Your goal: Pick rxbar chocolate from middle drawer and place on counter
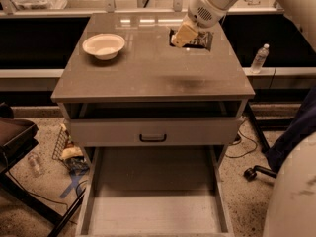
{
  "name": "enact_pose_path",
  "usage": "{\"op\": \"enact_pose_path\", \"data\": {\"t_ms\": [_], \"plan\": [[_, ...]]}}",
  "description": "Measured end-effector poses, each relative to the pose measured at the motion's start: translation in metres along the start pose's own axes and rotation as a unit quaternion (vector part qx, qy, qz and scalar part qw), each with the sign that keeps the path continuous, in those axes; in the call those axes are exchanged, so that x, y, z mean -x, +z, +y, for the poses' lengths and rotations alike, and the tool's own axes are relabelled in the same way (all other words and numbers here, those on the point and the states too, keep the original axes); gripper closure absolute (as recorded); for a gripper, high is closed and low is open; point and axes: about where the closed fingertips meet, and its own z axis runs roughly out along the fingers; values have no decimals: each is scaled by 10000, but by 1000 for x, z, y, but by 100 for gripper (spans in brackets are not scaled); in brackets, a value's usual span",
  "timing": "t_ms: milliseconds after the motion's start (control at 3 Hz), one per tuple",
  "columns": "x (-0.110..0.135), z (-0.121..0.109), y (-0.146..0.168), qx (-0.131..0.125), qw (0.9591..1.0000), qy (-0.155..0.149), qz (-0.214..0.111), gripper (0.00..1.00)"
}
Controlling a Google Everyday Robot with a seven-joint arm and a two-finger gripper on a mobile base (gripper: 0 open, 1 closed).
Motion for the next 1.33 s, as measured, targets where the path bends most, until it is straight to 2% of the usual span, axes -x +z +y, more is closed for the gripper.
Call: {"op": "enact_pose_path", "data": {"t_ms": [333, 667, 1000, 1333], "plan": [[-5, -15, 23, 24, 9991, 115, -405, 100], [-14, -41, 66, 83, 9967, 218, -779, 100], [-27, -55, 97, 111, 9953, 316, -912, 100], [-27, -54, 102, 149, 9953, 322, -899, 82]]}}
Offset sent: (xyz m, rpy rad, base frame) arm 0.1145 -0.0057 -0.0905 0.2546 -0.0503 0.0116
